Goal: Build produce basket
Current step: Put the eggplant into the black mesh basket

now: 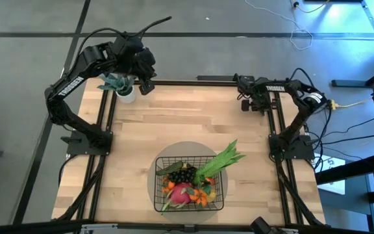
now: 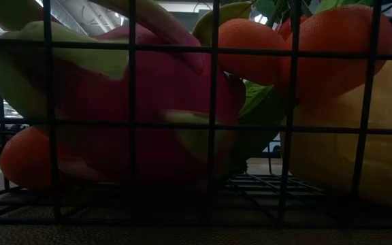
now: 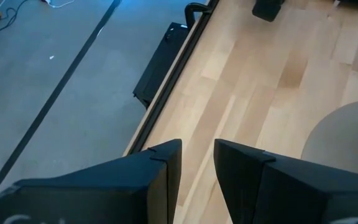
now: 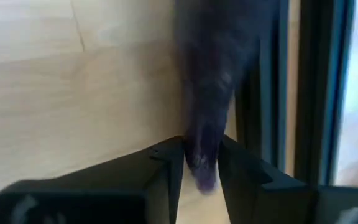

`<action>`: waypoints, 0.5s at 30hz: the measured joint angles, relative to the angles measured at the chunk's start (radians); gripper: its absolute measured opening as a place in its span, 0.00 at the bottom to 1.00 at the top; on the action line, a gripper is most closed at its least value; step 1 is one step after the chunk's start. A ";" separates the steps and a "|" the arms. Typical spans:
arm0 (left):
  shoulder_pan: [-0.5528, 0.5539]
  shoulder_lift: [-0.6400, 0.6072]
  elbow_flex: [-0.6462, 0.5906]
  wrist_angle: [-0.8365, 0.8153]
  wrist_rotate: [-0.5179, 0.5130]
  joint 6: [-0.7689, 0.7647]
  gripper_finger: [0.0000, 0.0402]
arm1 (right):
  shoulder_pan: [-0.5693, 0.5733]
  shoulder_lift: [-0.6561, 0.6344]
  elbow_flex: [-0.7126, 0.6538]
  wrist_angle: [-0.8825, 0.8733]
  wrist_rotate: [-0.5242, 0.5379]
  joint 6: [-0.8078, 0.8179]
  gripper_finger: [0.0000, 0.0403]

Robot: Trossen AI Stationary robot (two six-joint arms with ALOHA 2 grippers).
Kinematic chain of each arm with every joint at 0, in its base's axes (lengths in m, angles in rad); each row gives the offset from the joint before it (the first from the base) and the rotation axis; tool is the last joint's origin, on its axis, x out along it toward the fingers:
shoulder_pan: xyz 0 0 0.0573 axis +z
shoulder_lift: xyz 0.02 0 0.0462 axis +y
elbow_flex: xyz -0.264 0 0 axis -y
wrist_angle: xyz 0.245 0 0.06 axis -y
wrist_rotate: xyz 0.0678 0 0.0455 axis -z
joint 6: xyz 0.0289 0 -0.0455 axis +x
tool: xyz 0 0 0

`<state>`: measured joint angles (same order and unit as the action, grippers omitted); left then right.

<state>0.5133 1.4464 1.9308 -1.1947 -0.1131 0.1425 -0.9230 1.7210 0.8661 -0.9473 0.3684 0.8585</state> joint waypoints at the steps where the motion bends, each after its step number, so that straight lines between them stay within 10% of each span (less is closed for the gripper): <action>1: 0.000 0.000 0.000 0.000 0.000 0.000 0.21 | 0.000 0.000 -0.014 0.021 0.004 -0.002 0.22; 15: 0.005 0.000 0.000 0.007 -0.001 0.000 0.21 | 0.000 0.000 -0.021 0.040 0.003 -0.125 0.17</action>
<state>0.5179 1.4464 1.9308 -1.1873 -0.1137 0.1425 -0.9234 1.7206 0.8454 -0.9073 0.3714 0.7336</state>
